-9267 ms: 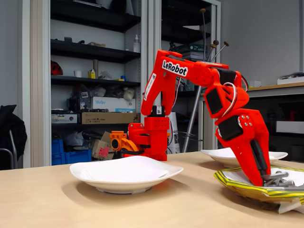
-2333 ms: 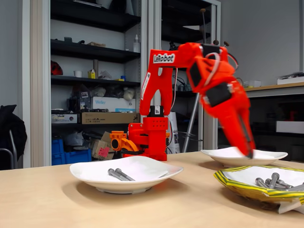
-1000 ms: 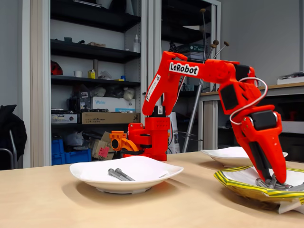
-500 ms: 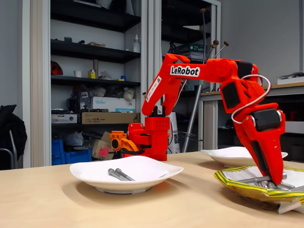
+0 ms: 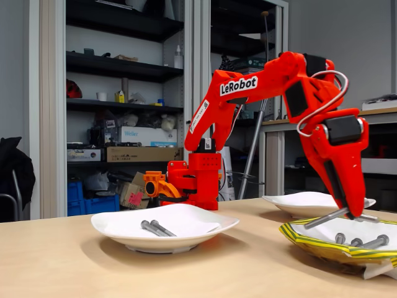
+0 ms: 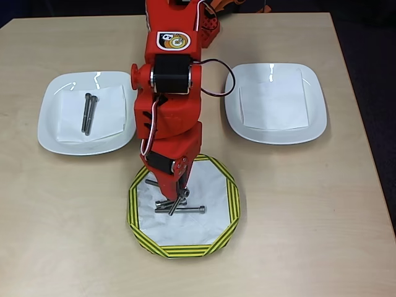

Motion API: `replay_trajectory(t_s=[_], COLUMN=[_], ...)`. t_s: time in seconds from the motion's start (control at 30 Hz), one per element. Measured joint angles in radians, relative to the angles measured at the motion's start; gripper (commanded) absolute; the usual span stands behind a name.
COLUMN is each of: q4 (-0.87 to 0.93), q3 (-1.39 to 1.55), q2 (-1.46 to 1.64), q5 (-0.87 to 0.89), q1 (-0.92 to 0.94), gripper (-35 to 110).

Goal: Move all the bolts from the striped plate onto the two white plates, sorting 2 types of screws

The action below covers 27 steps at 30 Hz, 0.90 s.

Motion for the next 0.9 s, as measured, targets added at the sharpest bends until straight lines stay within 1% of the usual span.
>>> replay_trajectory(t_s=[0.23,0.47,0.63,0.73,0.9], q4=[0.017,-0.037,-0.034,-0.031,-0.028], q3=[-0.003,-0.015,-0.052,-0.066,-0.086], q2=[-0.011,-0.121,-0.155,-0.16,-0.175], q5=[0.029,0.041,0.054,0.069,0.071], q1=[-0.003,-0.008,-0.006,-0.006,0.003], gripper=[0,0,0,5,6])
